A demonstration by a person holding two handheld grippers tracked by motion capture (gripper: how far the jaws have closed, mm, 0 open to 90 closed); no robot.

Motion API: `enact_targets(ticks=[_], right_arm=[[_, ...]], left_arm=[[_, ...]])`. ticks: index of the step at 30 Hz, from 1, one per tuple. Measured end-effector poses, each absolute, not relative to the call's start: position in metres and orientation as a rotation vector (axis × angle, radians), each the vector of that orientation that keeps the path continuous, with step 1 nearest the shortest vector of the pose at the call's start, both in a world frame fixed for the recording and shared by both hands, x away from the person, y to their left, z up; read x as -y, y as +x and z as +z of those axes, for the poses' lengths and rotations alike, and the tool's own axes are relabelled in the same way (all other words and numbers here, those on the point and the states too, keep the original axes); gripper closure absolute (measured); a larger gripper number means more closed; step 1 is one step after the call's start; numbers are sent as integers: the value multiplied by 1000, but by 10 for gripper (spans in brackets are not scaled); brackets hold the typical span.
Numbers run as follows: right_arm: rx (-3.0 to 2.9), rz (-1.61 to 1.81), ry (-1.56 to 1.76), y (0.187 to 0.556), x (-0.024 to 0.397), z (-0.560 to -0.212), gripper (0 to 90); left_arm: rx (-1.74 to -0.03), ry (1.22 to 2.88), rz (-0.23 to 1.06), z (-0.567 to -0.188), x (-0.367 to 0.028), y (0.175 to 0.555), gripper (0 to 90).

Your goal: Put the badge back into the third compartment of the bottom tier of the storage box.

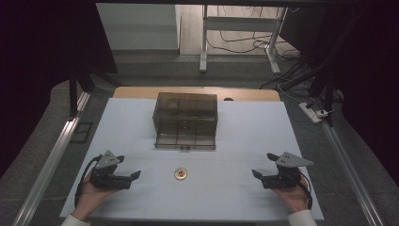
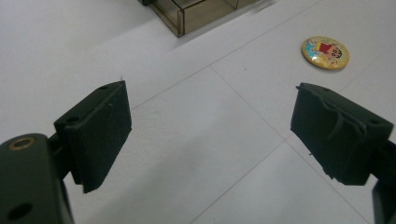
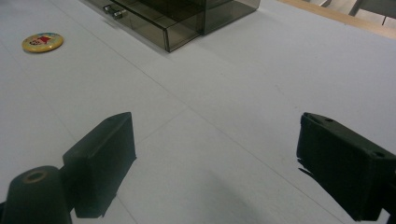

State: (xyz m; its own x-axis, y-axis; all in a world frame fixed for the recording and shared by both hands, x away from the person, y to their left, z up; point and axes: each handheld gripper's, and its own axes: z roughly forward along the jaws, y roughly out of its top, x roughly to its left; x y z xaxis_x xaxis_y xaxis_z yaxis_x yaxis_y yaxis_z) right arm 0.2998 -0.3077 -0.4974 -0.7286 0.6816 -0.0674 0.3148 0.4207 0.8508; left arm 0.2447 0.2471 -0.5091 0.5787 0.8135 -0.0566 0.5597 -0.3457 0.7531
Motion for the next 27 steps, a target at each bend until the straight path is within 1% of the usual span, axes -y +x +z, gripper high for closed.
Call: enact_targets(ticks=[12, 27], right_arm=[[-2288, 1243, 855, 301, 307, -498, 120], [-2293, 1237, 852, 301, 306, -500, 120]], left_arm=[[-1032, 2070, 426, -495, -237, 248, 127], [-949, 2117, 386, -483, -214, 261, 127]])
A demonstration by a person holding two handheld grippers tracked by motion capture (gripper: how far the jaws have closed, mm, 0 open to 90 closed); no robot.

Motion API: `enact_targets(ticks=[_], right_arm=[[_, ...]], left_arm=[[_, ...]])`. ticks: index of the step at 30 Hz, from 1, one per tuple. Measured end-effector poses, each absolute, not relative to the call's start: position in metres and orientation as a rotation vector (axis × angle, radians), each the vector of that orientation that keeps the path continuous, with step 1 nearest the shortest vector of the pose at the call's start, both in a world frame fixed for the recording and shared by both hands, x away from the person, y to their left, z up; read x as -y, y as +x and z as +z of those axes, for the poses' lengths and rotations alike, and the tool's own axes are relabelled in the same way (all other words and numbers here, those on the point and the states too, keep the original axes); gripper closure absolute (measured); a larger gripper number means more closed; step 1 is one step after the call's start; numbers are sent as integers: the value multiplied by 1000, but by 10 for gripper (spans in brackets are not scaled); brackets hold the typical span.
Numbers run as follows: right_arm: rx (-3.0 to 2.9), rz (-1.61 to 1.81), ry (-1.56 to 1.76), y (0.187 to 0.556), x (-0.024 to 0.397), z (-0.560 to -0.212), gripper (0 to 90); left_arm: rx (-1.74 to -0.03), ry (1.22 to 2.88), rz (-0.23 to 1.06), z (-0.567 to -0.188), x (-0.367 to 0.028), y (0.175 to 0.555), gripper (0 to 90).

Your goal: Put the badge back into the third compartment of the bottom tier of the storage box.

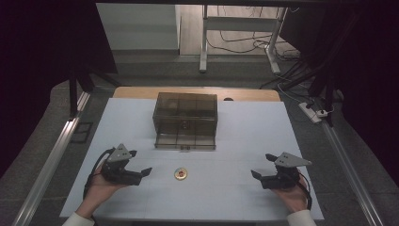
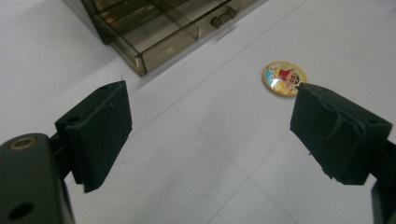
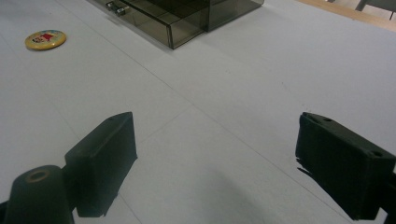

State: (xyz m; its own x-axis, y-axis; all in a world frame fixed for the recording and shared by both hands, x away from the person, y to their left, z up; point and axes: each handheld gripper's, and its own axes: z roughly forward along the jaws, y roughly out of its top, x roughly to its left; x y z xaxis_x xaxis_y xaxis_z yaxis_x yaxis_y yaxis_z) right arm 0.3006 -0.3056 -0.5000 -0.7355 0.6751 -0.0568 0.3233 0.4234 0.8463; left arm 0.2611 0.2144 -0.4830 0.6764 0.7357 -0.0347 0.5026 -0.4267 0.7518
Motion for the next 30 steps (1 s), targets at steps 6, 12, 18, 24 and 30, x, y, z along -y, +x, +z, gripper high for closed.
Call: enact_targets(ticks=[6, 12, 18, 24, 30], right_arm=[[-2299, 1225, 854, 301, 305, -501, 120], [-2302, 1218, 853, 301, 305, -501, 122], [-2307, 1211, 853, 301, 304, -502, 122], [-2307, 1225, 857, 301, 304, -502, 122], [-2309, 1222, 855, 301, 304, -502, 122]], left_arm=[[-918, 2138, 369, -480, -204, 267, 126], [-884, 2161, 357, -479, -192, 270, 126], [-849, 2184, 341, -478, -180, 273, 125], [-824, 2193, 327, -476, -168, 277, 122], [-798, 2202, 312, -474, -156, 281, 122]])
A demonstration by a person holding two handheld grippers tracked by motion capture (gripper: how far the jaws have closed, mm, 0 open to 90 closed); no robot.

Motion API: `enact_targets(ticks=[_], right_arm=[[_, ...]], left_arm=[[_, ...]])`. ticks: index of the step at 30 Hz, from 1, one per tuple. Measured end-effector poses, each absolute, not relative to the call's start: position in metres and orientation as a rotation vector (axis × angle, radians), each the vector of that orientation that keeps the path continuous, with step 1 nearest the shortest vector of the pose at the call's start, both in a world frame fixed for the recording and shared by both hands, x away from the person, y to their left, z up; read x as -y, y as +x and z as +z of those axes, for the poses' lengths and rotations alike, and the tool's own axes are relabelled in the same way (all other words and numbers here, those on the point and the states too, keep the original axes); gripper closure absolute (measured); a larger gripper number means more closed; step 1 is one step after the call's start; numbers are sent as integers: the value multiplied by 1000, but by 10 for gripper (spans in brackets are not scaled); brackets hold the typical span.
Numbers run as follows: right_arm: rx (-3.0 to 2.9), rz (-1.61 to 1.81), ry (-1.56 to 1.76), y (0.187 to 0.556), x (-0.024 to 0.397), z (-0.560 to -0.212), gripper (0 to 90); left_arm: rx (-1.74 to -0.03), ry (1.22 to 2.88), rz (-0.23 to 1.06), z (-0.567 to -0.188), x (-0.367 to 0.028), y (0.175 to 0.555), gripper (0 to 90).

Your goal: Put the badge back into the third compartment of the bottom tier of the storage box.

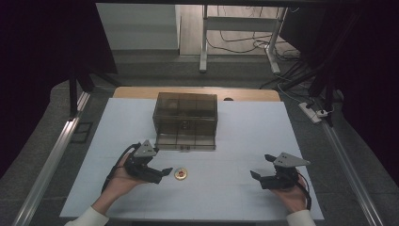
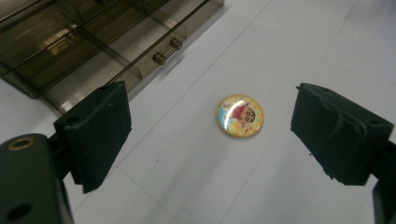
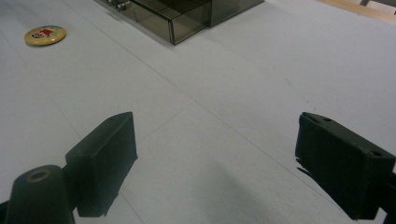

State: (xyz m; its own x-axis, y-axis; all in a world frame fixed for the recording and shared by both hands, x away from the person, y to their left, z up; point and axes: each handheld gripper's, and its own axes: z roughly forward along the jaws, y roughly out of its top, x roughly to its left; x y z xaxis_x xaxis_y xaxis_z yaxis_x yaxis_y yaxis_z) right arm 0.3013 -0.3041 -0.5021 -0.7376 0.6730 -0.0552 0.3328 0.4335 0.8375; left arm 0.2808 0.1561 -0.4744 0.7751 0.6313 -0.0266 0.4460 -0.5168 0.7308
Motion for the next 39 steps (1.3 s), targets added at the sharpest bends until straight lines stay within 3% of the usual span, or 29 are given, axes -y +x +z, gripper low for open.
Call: enact_targets(ticks=[39], right_arm=[[-2326, 1196, 844, 302, 302, -504, 123]], left_arm=[[-636, 2353, 225, -480, -87, 303, 130]])
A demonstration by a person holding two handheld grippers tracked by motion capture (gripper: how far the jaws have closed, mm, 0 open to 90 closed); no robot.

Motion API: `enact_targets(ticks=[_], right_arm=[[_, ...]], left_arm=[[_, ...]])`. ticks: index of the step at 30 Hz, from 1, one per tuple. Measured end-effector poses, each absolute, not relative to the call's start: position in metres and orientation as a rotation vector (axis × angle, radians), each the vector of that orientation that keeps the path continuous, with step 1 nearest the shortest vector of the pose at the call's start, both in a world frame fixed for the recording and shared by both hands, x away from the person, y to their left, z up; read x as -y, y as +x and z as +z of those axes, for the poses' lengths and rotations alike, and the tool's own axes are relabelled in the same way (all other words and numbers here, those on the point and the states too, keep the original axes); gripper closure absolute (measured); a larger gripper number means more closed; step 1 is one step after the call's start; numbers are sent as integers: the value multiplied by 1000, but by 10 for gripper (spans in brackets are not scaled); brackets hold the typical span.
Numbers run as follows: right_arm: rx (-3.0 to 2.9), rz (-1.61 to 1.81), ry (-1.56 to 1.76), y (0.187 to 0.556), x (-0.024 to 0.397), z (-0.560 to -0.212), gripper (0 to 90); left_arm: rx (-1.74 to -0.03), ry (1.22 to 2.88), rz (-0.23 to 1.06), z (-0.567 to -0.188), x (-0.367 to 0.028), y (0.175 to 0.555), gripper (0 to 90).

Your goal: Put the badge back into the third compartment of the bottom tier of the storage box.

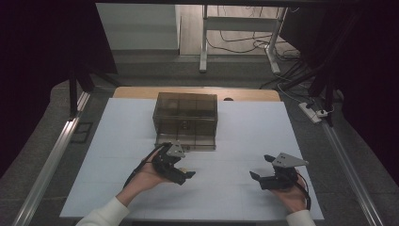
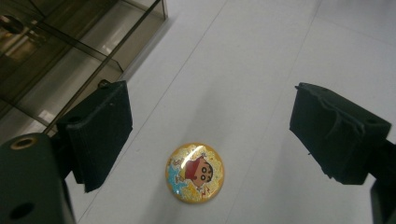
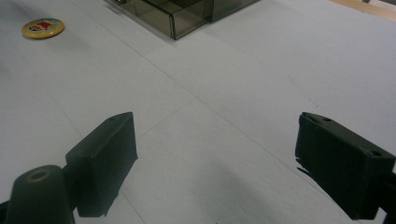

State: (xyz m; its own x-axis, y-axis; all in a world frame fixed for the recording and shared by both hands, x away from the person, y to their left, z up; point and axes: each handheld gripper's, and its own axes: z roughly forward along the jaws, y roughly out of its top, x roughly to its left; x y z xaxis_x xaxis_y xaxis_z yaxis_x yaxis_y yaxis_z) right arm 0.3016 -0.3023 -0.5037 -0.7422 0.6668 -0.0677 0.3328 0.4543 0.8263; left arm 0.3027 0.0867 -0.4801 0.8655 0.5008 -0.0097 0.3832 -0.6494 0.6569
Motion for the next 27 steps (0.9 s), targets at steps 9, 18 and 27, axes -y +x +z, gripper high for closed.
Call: enact_targets(ticks=[9, 18, 27], right_arm=[[-2334, 1191, 842, 302, 302, -504, 124], [-2340, 1184, 843, 302, 301, -505, 124], [-2341, 1183, 845, 302, 302, -506, 124]], left_arm=[[-665, 2429, 219, -490, -88, 309, 134], [-692, 2494, 175, -503, -90, 314, 156], [-693, 2545, 153, -512, -88, 316, 193]])
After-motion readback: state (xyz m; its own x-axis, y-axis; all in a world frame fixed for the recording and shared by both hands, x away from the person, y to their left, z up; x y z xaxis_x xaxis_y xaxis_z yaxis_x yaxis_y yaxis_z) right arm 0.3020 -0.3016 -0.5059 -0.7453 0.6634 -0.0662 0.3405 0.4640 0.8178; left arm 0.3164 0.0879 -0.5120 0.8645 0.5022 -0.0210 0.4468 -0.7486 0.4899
